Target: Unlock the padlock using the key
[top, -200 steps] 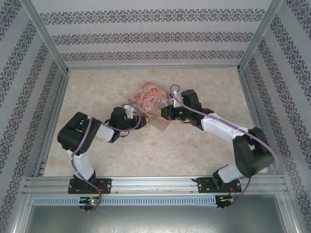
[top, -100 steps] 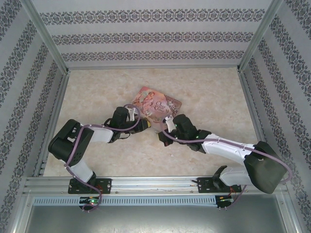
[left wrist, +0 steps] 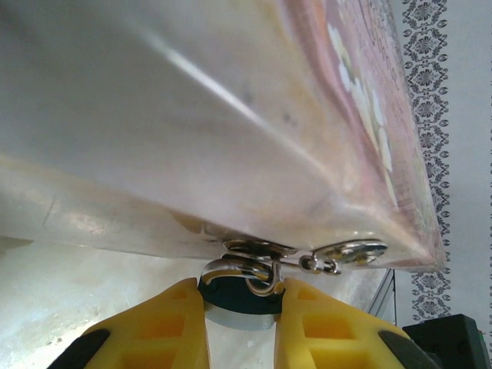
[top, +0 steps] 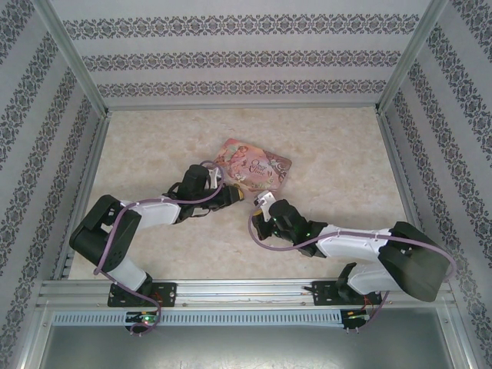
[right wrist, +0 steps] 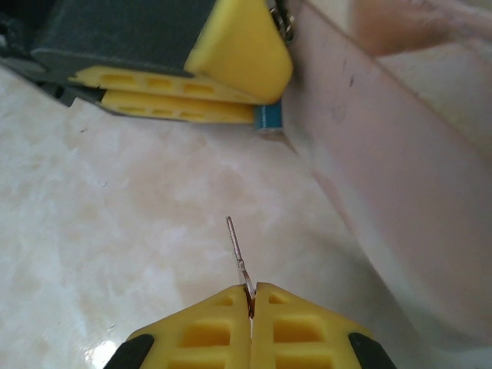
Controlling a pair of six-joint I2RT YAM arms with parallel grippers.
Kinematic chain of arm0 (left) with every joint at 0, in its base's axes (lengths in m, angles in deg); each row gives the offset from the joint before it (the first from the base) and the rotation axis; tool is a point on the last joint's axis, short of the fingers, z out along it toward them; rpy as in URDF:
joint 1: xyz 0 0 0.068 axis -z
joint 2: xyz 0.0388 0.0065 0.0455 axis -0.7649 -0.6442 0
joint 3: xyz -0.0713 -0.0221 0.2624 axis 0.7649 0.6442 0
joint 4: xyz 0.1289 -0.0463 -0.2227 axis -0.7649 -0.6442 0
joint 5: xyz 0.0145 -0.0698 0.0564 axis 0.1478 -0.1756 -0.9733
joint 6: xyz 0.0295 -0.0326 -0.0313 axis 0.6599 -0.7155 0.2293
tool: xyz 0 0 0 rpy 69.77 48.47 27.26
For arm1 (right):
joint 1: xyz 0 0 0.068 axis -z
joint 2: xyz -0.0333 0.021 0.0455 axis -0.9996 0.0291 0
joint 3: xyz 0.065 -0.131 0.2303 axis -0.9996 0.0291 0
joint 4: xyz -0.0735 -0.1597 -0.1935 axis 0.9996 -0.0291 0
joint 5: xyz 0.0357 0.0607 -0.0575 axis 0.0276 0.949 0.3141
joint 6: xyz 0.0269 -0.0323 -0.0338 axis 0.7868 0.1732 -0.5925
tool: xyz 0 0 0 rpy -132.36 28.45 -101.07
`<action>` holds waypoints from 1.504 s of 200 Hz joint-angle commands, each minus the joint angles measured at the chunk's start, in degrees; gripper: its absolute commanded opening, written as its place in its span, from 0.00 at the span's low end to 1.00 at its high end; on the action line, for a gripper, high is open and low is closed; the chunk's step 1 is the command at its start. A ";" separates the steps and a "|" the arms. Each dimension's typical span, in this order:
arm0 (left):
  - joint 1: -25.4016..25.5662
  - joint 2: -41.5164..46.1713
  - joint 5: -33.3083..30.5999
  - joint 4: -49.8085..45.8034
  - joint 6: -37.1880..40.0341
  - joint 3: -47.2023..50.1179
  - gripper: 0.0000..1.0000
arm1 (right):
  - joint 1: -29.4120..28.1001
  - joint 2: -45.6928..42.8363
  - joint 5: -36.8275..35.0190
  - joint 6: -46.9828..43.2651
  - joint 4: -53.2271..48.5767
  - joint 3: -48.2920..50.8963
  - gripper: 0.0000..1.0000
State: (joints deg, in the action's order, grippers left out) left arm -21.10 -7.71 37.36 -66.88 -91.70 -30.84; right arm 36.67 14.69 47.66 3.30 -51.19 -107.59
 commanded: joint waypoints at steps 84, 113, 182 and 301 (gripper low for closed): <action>2.01 1.22 1.10 -0.36 -4.25 -2.43 0.21 | -0.81 5.97 -6.04 -3.50 10.63 0.76 0.00; 2.09 0.79 1.10 0.78 -4.92 -2.29 0.21 | -0.94 7.93 -5.16 -3.90 11.85 0.31 0.00; 2.23 0.51 0.66 0.98 -4.96 -2.39 0.21 | -1.17 10.37 -6.84 -4.38 14.07 -0.77 0.00; 2.33 -0.01 0.74 1.05 -4.88 -2.70 0.22 | -1.23 10.10 -8.31 -4.89 15.78 -1.08 0.00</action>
State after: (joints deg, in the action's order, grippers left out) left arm -19.83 -7.73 36.73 -68.08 -95.06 -31.47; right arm 35.93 24.68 40.27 -0.28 -37.75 -107.31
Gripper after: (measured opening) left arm 0.220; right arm 0.049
